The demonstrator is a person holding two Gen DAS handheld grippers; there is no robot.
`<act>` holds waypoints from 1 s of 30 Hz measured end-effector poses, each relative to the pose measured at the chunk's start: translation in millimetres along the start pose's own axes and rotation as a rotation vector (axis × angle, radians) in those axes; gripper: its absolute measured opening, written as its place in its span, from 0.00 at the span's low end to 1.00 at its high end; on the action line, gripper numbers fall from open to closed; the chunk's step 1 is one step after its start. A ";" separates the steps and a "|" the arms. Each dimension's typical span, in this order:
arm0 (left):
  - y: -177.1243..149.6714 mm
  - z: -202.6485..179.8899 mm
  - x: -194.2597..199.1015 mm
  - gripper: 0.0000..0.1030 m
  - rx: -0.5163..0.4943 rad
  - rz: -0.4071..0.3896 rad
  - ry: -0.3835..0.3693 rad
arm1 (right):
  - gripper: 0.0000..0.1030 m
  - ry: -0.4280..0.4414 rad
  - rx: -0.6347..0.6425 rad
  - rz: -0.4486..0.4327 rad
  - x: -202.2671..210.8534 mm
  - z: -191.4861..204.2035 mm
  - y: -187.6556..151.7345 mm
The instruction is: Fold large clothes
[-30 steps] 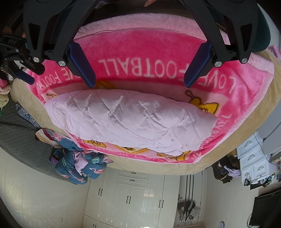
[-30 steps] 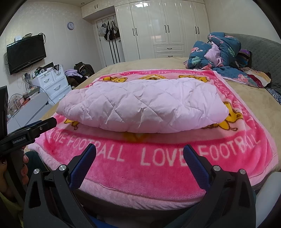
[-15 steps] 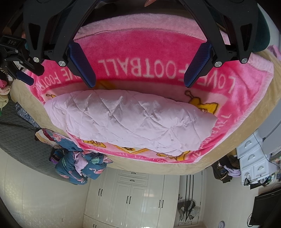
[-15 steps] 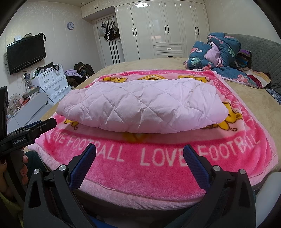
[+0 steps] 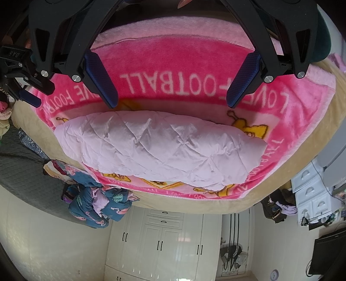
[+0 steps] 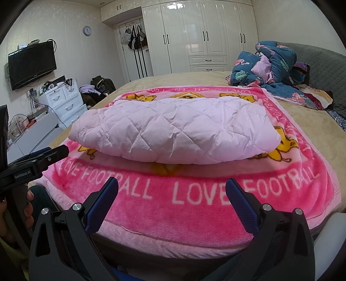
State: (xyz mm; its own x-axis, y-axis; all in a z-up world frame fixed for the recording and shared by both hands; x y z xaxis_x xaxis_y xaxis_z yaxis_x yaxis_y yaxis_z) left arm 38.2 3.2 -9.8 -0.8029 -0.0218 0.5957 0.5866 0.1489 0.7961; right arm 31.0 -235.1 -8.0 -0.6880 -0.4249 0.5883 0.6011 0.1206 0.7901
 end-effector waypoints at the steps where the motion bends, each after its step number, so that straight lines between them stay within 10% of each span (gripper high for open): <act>1: 0.1 0.2 -0.3 0.91 -0.001 0.001 0.002 | 0.96 0.000 0.001 0.000 0.1 -0.3 0.3; 10: -0.9 14.4 2.8 0.91 0.001 -0.004 0.120 | 0.96 -0.013 0.012 0.002 -0.7 -1.3 0.7; 20: -9.8 37.4 -12.9 0.91 0.100 0.070 0.052 | 0.96 -0.051 0.002 0.002 -1.2 -11.2 -2.3; 24: -3.4 85.5 -29.9 0.91 0.185 0.103 0.119 | 0.96 -0.148 -0.093 -0.022 9.8 -64.5 -3.4; 30: 21.9 229.9 -57.7 0.91 0.290 0.108 0.439 | 0.96 -0.524 -0.378 -0.038 57.4 -244.2 -39.3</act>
State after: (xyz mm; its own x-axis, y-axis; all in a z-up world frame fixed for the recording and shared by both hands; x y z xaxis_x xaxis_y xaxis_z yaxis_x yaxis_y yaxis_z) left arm 73.0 235.0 -51.3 -0.5833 -0.3934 0.7106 0.5603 0.4385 0.7027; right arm 67.2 -483.4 -47.4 -0.7617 0.0829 0.6425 0.6081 -0.2505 0.7533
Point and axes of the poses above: each gripper's, at about its wrist camera, not at the fingertips, and x roughly against the way its jaws point, z to its left, y to its top, the point moved 6 cm from there along -x, roughly the way its jaws point, and after that the axes turned 2 degrees about y, right-handed, at the moved point
